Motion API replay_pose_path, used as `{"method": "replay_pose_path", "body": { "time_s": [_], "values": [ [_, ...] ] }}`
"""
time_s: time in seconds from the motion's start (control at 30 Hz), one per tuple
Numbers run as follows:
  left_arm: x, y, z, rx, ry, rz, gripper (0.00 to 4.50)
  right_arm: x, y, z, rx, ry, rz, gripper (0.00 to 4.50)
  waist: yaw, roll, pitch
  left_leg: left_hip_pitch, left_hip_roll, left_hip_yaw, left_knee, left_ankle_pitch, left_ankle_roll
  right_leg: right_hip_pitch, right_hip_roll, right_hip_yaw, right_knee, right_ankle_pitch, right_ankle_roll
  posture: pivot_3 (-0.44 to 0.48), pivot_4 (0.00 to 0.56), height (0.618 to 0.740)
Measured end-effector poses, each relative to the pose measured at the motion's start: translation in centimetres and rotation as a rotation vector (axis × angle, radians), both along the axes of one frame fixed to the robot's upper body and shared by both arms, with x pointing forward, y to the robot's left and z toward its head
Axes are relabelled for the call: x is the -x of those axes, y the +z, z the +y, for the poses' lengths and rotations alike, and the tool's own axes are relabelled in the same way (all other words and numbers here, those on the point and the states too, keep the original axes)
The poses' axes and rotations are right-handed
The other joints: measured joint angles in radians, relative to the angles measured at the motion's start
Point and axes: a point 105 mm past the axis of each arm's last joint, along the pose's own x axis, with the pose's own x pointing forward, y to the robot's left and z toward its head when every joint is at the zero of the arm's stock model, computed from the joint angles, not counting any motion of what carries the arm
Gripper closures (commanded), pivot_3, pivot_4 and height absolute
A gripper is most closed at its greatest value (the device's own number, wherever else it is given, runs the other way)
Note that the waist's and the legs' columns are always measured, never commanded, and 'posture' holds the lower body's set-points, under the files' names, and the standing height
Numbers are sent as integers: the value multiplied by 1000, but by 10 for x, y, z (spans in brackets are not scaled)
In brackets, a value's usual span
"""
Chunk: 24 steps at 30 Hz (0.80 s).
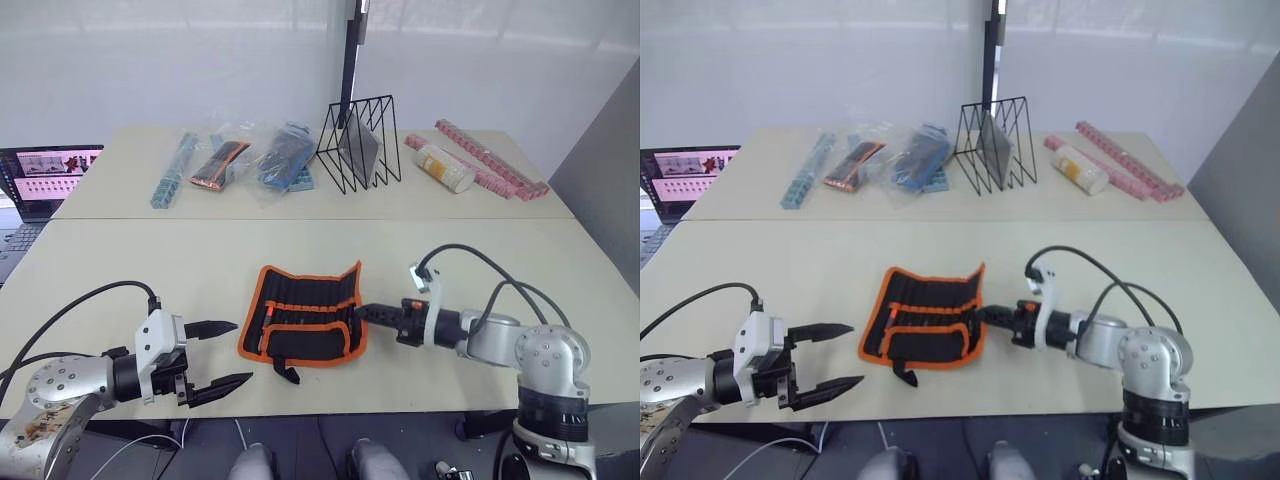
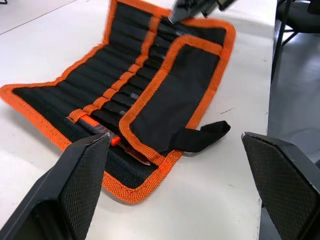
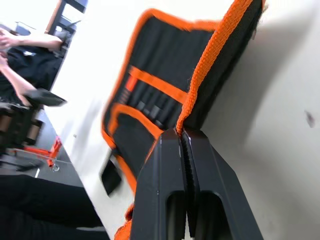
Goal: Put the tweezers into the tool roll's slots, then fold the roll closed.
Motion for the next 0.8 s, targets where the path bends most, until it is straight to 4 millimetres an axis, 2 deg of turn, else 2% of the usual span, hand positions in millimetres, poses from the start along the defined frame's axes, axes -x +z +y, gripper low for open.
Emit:
{"method": "replay_pose_path", "body": {
  "time_s": [0.07,0.17,0.43,0.6,0.8],
  "values": [
    [0,0,0,0,-3,0,0,-3,4,6,1,-8,-3,4477,0,0,0,-1,0,0,0,0,0,0,0,0,0,0,0,0,150,687],
    [-1,1,-1,-1,-9,-8,0,-3,-1,17,15,-20,27,4477,0,0,0,-1,0,0,0,0,0,-1,0,0,0,0,0,0,150,687],
    [0,-1,-3,-11,-24,-10,0,-7,-11,59,79,-62,59,4477,-3,0,0,-1,0,-1,0,0,0,-1,0,-1,1,0,0,0,150,687],
    [0,-1,-4,-10,-28,-8,0,-11,-18,72,130,-81,50,4477,-3,0,0,-2,0,-1,1,0,0,-1,0,-1,1,0,0,0,150,687],
    [-1,0,-4,-11,-29,-13,0,-14,-35,84,172,-83,48,4477,-3,0,0,-1,0,-1,1,0,0,-1,0,-1,1,0,0,0,150,687]
  ]
}}
